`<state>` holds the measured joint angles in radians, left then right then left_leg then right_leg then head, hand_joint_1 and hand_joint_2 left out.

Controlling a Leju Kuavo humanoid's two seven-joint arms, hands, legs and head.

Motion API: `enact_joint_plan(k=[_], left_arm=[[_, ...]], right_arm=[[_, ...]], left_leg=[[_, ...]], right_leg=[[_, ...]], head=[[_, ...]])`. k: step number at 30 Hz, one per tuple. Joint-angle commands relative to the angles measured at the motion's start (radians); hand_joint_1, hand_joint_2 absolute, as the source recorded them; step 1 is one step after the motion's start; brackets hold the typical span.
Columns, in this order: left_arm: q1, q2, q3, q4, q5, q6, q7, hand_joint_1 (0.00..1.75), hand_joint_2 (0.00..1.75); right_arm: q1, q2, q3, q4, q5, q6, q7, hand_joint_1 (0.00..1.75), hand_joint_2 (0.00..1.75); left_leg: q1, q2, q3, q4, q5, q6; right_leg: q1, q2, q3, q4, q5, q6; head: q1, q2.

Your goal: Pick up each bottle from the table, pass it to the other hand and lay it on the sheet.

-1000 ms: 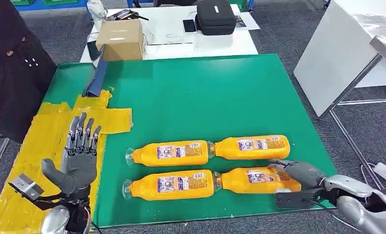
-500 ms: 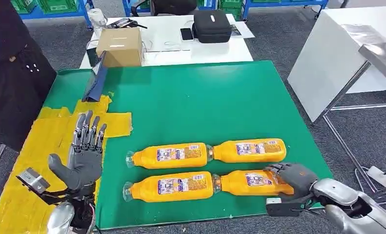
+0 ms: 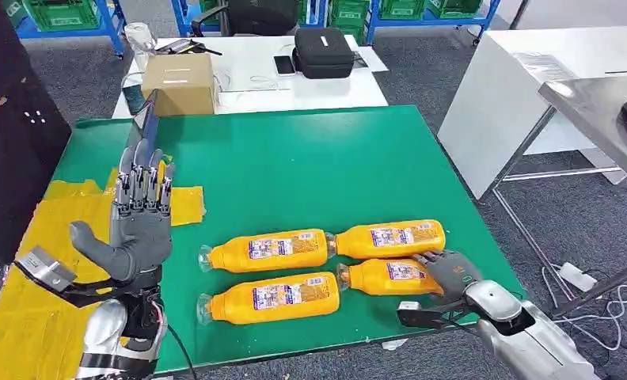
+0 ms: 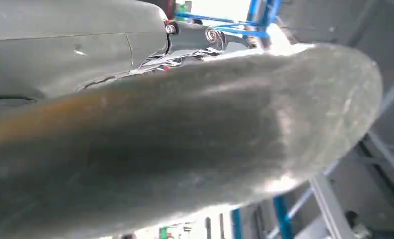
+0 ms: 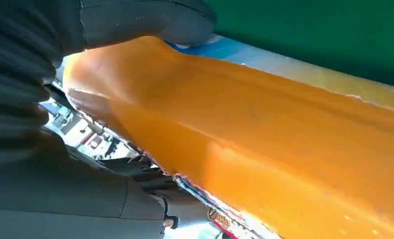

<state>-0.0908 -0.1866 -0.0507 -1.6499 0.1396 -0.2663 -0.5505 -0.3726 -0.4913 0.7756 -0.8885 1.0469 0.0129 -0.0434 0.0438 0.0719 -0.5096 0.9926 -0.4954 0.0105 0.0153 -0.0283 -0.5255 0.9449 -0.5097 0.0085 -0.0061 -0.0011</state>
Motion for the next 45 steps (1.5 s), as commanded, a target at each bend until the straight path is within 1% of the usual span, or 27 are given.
enact_joint_plan(k=[1, 2, 3, 5, 6, 7, 8, 9, 10, 11, 12, 13, 14, 16, 17, 18, 19, 22, 27, 29, 30, 32, 35, 39, 42, 43, 45], left_arm=[[-0.002, 0.059, -0.020, 0.225, 0.024, -0.003, -0.009, 0.00, 0.00], [-0.007, 0.063, -0.024, 0.231, 0.027, -0.006, -0.012, 0.00, 0.00], [-0.010, 0.065, -0.027, 0.234, 0.029, -0.008, -0.014, 0.00, 0.00], [-0.014, 0.069, -0.029, 0.240, 0.032, -0.010, -0.016, 0.00, 0.00], [-0.016, 0.069, -0.029, 0.241, 0.032, -0.010, -0.017, 0.00, 0.00], [-0.016, 0.069, -0.029, 0.241, 0.032, -0.010, -0.017, 0.00, 0.00], [-0.015, 0.071, -0.030, 0.242, 0.033, -0.011, -0.017, 0.00, 0.00], [-0.015, 0.072, -0.030, 0.242, 0.034, -0.011, -0.019, 0.00, 0.00], [-0.013, 0.075, -0.030, 0.241, 0.036, -0.011, -0.022, 0.00, 0.00], [-0.005, 0.078, -0.025, 0.233, 0.038, -0.008, -0.026, 0.00, 0.00], [0.012, 0.084, -0.015, 0.215, 0.040, -0.003, -0.034, 0.00, 0.00], [0.033, 0.090, -0.003, 0.191, 0.040, -0.001, -0.038, 0.00, 0.00], [0.062, 0.091, 0.016, 0.158, 0.042, 0.000, -0.041, 0.00, 0.00], [0.075, 0.092, 0.024, 0.143, 0.040, -0.006, -0.039, 0.00, 0.00], [0.078, 0.089, 0.028, 0.140, 0.040, -0.008, -0.039, 0.00, 0.00], [0.092, 0.083, 0.041, 0.122, 0.033, -0.009, -0.038, 0.00, 0.00], [0.107, 0.078, 0.051, 0.103, 0.027, -0.004, -0.037, 0.00, 0.00], [0.177, 0.049, 0.093, 0.022, 0.005, 0.002, -0.035, 0.00, 0.00], [0.192, 0.043, 0.100, 0.006, 0.000, -0.002, -0.035, 0.00, 0.00], [0.192, 0.036, 0.106, 0.006, -0.006, -0.010, -0.035, 0.00, 0.00], [0.192, 0.036, 0.106, 0.006, -0.006, -0.010, -0.035, 0.00, 0.00], [0.192, 0.033, 0.109, 0.006, -0.011, -0.007, -0.036, 0.00, 0.00], [0.235, 0.018, 0.119, -0.034, -0.022, 0.000, -0.042, 0.00, 0.00], [0.262, 0.001, 0.130, -0.068, -0.022, -0.015, -0.044, 0.00, 0.00], [0.258, -0.005, 0.136, -0.072, 0.002, -0.039, -0.051, 0.00, 0.00], [0.256, -0.005, 0.136, -0.070, 0.005, -0.043, -0.049, 0.00, 1.75], [0.246, -0.005, 0.127, -0.057, 0.012, -0.057, -0.039, 0.00, 1.75]], right_arm=[[0.257, -0.069, 0.040, 0.045, -0.231, 0.228, -0.141, 1.75, 1.75], [0.264, -0.116, 0.040, -0.022, -0.281, 0.263, -0.141, 1.75, 1.75], [0.268, -0.145, 0.037, -0.065, -0.317, 0.280, -0.136, 1.75, 1.75], [0.273, -0.188, 0.033, -0.122, -0.372, 0.304, -0.138, 1.75, 1.75], [0.273, -0.196, 0.034, -0.132, -0.379, 0.308, -0.137, 1.75, 1.75], [0.273, -0.196, 0.034, -0.132, -0.379, 0.308, -0.137, 1.75, 1.75], [0.279, -0.201, 0.027, -0.143, -0.399, 0.308, -0.139, 1.75, 1.75], [0.285, -0.210, 0.019, -0.159, -0.431, 0.304, -0.146, 1.75, 1.75], [0.300, -0.212, -0.004, -0.180, -0.483, 0.294, -0.156, 1.75, 1.75], [0.324, -0.208, -0.045, -0.212, -0.561, 0.274, -0.180, 1.75, 1.75], [0.362, -0.191, -0.104, -0.281, -0.649, 0.214, -0.239, 1.75, 1.75], [0.400, -0.154, -0.158, -0.348, -0.704, 0.158, -0.291, 1.75, 1.75], [0.432, -0.099, -0.199, -0.436, -0.723, 0.125, -0.297, 1.75, 1.75], [0.442, -0.083, -0.197, -0.485, -0.713, 0.132, -0.245, 1.75, 1.75], [0.457, -0.058, -0.231, -0.504, -0.765, 0.121, -0.300, 1.75, 1.75], [0.487, 0.001, -0.308, -0.576, -0.812, 0.118, -0.395, 1.75, 1.75], [0.500, 0.048, -0.358, -0.654, -0.845, 0.119, -0.426, 1.75, 1.75], [0.507, 0.233, -0.520, -0.886, -0.859, 0.137, -0.434, 1.75, 1.75], [0.504, 0.266, -0.547, -0.928, -0.871, 0.154, -0.424, 1.75, 1.75], [0.514, 0.273, -0.580, -0.925, -0.876, 0.189, -0.429, 1.75, 1.75], [0.514, 0.273, -0.580, -0.925, -0.876, 0.189, -0.429, 1.75, 1.75], [0.520, 0.290, -0.597, -0.924, -0.878, 0.179, -0.463, 1.75, 1.75], [0.529, 0.375, -0.641, -1.014, -0.874, 0.119, -0.490, 1.75, 1.75], [0.520, 0.433, -0.589, -1.036, -0.807, 0.045, -0.471, 1.75, 1.75], [0.477, 0.446, -0.512, -0.955, -0.773, 0.027, -0.441, 1.75, 1.75], [0.463, 0.449, -0.497, -0.933, -0.769, 0.025, -0.432, 1.75, 1.75], [0.393, 0.470, -0.448, -0.831, -0.757, 0.020, -0.388, 1.75, 1.75]], left_leg=[[-0.005, -0.022, -0.041, 0.023, 0.009, 0.005], [-0.008, -0.036, -0.069, 0.035, 0.016, 0.008], [-0.009, -0.039, -0.072, 0.038, 0.017, 0.009], [-0.007, -0.033, -0.053, 0.032, 0.039, 0.019], [-0.011, -0.045, -0.068, 0.034, 0.048, 0.021], [-0.012, -0.045, -0.059, 0.028, 0.050, 0.023], [-0.017, -0.051, -0.057, 0.026, 0.054, 0.027], [-0.020, -0.054, -0.051, 0.021, 0.056, 0.030], [-0.025, -0.059, -0.053, 0.019, 0.056, 0.029], [-0.029, -0.058, -0.044, 0.016, 0.053, 0.029], [-0.033, -0.065, -0.047, 0.013, 0.055, 0.029], [-0.033, -0.061, -0.045, 0.019, 0.048, 0.032], [-0.034, -0.062, -0.050, 0.019, 0.048, 0.031], [-0.030, -0.057, -0.044, 0.019, 0.040, 0.030], [-0.029, -0.058, -0.043, 0.017, 0.041, 0.029], [-0.029, -0.059, -0.047, 0.015, 0.040, 0.026], [-0.026, -0.054, -0.045, 0.016, 0.037, 0.025], [-0.028, -0.043, -0.049, 0.016, 0.036, 0.022], [-0.027, -0.044, -0.051, 0.019, 0.035, 0.023], [-0.029, -0.048, -0.063, 0.020, 0.036, 0.021], [-0.035, -0.053, -0.073, 0.020, 0.039, 0.018], [-0.033, -0.055, -0.076, 0.021, 0.042, 0.017], [-0.034, -0.054, -0.075, 0.020, 0.041, 0.016], [-0.033, -0.052, -0.075, 0.020, 0.041, 0.016], [-0.032, -0.052, -0.075, 0.020, 0.041, 0.016], [-0.033, -0.052, -0.075, 0.020, 0.042, 0.016], [-0.033, -0.050, -0.075, 0.019, 0.042, 0.016]], right_leg=[[-0.004, -0.021, -0.031, 0.018, 0.003, 0.003], [-0.006, -0.034, -0.054, 0.028, 0.005, 0.004], [-0.008, -0.039, -0.055, 0.029, 0.004, 0.004], [-0.012, -0.041, -0.030, 0.024, 0.000, 0.003], [-0.014, -0.048, -0.044, 0.027, 0.001, 0.003], [-0.015, -0.046, -0.035, 0.021, 0.001, 0.002], [-0.018, -0.046, -0.039, 0.021, 0.001, 0.002], [-0.016, -0.040, -0.032, 0.014, 0.012, 0.006], [-0.018, -0.038, -0.033, 0.012, 0.027, 0.010], [-0.021, -0.026, -0.024, 0.000, 0.067, 0.020], [-0.025, -0.024, -0.027, -0.007, 0.091, 0.026], [-0.029, -0.011, -0.024, -0.014, 0.135, 0.055], [-0.030, -0.010, -0.028, -0.013, 0.123, 0.054], [-0.027, -0.005, -0.021, -0.015, 0.119, 0.055], [-0.026, -0.005, -0.020, -0.017, 0.119, 0.055], [-0.026, -0.003, -0.024, -0.015, 0.118, 0.053], [-0.023, 0.000, -0.012, -0.015, 0.119, 0.054], [-0.025, 0.009, -0.025, -0.007, 0.118, 0.053], [-0.024, 0.008, -0.025, -0.007, 0.118, 0.055], [-0.025, 0.007, -0.039, 0.005, 0.115, 0.051], [-0.030, 0.003, -0.055, 0.015, 0.113, 0.050], [-0.028, 0.000, -0.056, 0.013, 0.113, 0.051], [-0.029, 0.002, -0.056, 0.015, 0.112, 0.049], [-0.029, 0.004, -0.057, 0.015, 0.112, 0.049], [-0.028, 0.003, -0.058, 0.014, 0.113, 0.049], [-0.028, 0.003, -0.058, 0.014, 0.113, 0.048], [-0.029, 0.005, -0.058, 0.015, 0.113, 0.048]], head=[[0.000, 0.000], [-0.001, 0.000], [-0.001, 0.000], [0.000, 0.000], [0.000, 0.000], [0.000, 0.000], [0.000, 0.000], [0.003, 0.000], [0.003, 0.000], [0.004, 0.000], [0.003, 0.000], [0.003, 0.000], [0.003, 0.000], [0.003, 0.000], [0.006, 0.000], [0.007, 0.000], [0.006, 0.000], [0.006, 0.000], [0.006, 0.000], [0.007, 0.000], [0.005, 0.000], [0.006, 0.000], [0.007, 0.000], [0.007, 0.000], [0.007, 0.000], [0.007, 0.000], [0.007, 0.000]])
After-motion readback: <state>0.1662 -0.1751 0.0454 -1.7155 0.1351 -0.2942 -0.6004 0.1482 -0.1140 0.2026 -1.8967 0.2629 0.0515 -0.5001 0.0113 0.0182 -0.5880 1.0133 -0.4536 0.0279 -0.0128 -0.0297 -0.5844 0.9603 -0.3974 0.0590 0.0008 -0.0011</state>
